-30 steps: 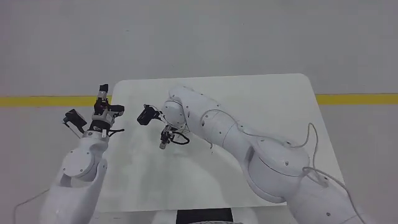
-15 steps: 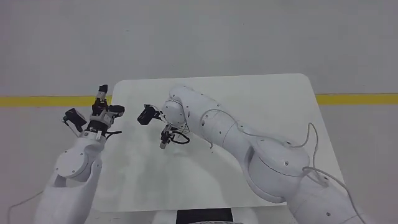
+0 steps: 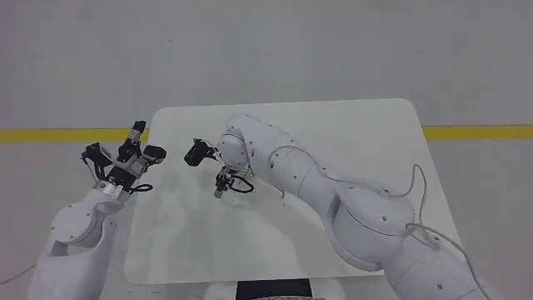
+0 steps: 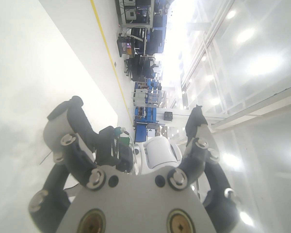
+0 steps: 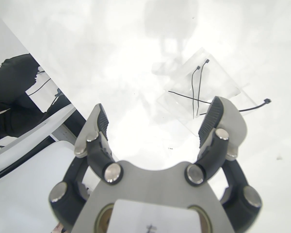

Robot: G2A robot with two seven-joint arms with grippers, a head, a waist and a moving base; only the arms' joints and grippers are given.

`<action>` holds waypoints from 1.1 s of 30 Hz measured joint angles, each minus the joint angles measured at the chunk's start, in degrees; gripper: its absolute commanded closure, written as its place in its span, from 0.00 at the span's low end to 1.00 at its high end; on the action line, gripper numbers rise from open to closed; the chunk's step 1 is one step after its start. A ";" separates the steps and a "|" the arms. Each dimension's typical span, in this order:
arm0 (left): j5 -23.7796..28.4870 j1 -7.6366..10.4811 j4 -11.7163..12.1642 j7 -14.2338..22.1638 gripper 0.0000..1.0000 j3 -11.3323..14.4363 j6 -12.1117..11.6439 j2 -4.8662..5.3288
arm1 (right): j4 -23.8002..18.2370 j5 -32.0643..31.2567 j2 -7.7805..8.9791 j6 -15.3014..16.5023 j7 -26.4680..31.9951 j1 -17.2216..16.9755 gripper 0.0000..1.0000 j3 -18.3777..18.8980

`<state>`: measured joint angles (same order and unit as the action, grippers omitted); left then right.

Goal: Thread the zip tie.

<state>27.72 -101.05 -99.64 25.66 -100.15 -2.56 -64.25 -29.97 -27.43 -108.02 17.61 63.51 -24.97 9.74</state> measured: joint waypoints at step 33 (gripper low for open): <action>0.00 0.00 0.00 0.00 0.00 0.00 0.00 0.00 | -1.82 -16.19 -0.41 -6.07 -1.59 -1.81 0.64 0.14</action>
<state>27.72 -101.05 -99.63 25.66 -100.15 -2.56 -64.25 -31.79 -43.61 -108.43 11.54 61.91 -26.78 9.89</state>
